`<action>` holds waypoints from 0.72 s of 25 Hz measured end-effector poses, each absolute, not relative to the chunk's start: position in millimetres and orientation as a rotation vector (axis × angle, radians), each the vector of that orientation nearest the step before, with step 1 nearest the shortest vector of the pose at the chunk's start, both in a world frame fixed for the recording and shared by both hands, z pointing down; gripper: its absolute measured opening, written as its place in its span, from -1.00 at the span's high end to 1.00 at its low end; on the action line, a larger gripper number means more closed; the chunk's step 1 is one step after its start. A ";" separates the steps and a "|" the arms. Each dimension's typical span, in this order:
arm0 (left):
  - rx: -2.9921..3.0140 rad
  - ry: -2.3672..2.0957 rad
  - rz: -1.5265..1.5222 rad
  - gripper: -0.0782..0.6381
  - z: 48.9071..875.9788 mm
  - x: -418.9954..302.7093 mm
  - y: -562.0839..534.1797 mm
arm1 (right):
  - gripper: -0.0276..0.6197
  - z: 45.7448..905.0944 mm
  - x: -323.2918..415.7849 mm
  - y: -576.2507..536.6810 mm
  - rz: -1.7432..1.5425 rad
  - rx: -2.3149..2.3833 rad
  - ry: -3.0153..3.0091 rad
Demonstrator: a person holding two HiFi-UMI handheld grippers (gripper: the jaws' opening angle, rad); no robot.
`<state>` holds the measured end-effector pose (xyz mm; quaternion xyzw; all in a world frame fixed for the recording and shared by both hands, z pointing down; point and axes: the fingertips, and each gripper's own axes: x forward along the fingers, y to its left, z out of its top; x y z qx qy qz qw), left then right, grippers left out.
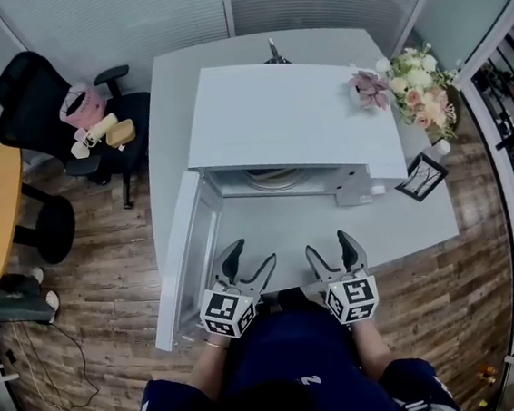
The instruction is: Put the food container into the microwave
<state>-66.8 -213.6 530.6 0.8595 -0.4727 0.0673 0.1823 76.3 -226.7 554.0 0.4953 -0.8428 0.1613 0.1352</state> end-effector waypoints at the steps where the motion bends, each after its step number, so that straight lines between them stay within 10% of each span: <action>1: 2.420 -1.343 0.190 -0.10 531.4 -68.6 -210.7 | -0.13 553.7 74.8 -226.3 0.464 1.437 -2.443; 12: 2.412 -1.400 0.156 -0.09 524.7 -81.3 -209.1 | -0.12 546.9 66.6 -219.4 0.404 1.439 -2.447; 18: 2.422 -1.349 0.157 0.29 525.8 -69.7 -205.5 | 0.38 540.6 53.6 -212.3 0.357 1.370 -2.494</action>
